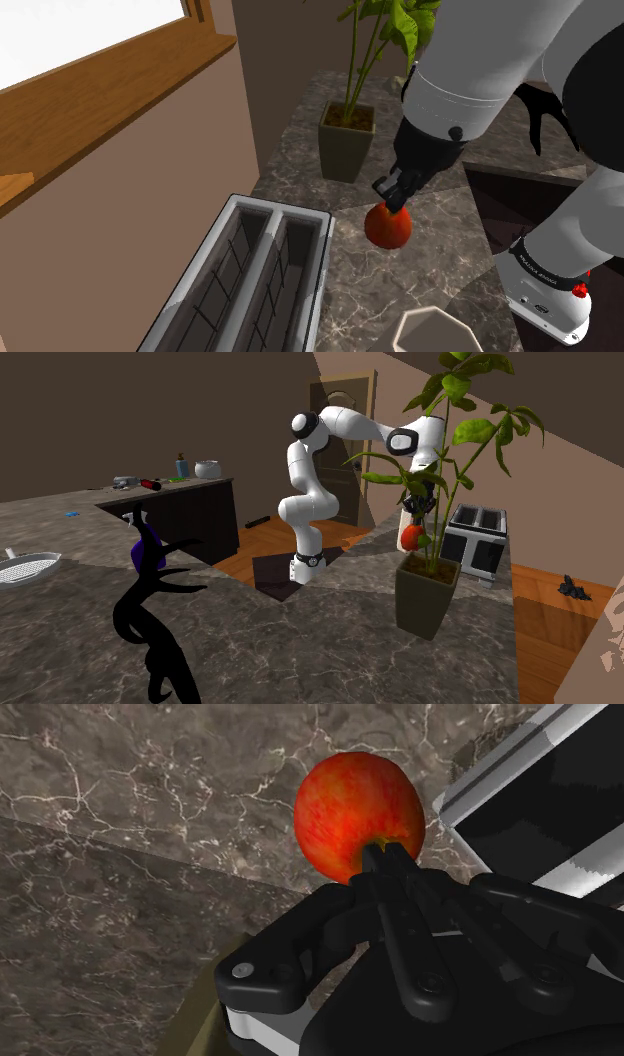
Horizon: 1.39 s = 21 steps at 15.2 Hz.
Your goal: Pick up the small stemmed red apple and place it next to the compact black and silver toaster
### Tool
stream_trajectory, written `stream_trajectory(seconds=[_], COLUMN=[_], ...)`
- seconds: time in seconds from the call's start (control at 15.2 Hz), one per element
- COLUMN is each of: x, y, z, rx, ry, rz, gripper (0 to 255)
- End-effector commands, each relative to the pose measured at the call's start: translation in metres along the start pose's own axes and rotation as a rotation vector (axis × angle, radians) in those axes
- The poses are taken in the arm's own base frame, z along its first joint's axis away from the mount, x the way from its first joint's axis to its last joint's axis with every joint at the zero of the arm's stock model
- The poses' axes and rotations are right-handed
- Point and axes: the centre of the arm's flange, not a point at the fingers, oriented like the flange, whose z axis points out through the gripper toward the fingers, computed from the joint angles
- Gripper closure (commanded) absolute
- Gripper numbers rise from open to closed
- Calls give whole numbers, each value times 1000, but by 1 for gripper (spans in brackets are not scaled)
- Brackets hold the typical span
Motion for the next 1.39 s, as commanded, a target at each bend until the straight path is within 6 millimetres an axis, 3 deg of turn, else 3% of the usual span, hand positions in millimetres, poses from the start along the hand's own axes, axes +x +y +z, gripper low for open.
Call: stream_trajectory(seconds=[0.0, 0.92, 1.32], x=[-1, -6, -6], y=[-1, -3, -3], z=[10, 85, 85], rx=[0, 0, 0], ry=[1, 1, 1], rz=[0, 0, 0], gripper=[255, 255, 255])
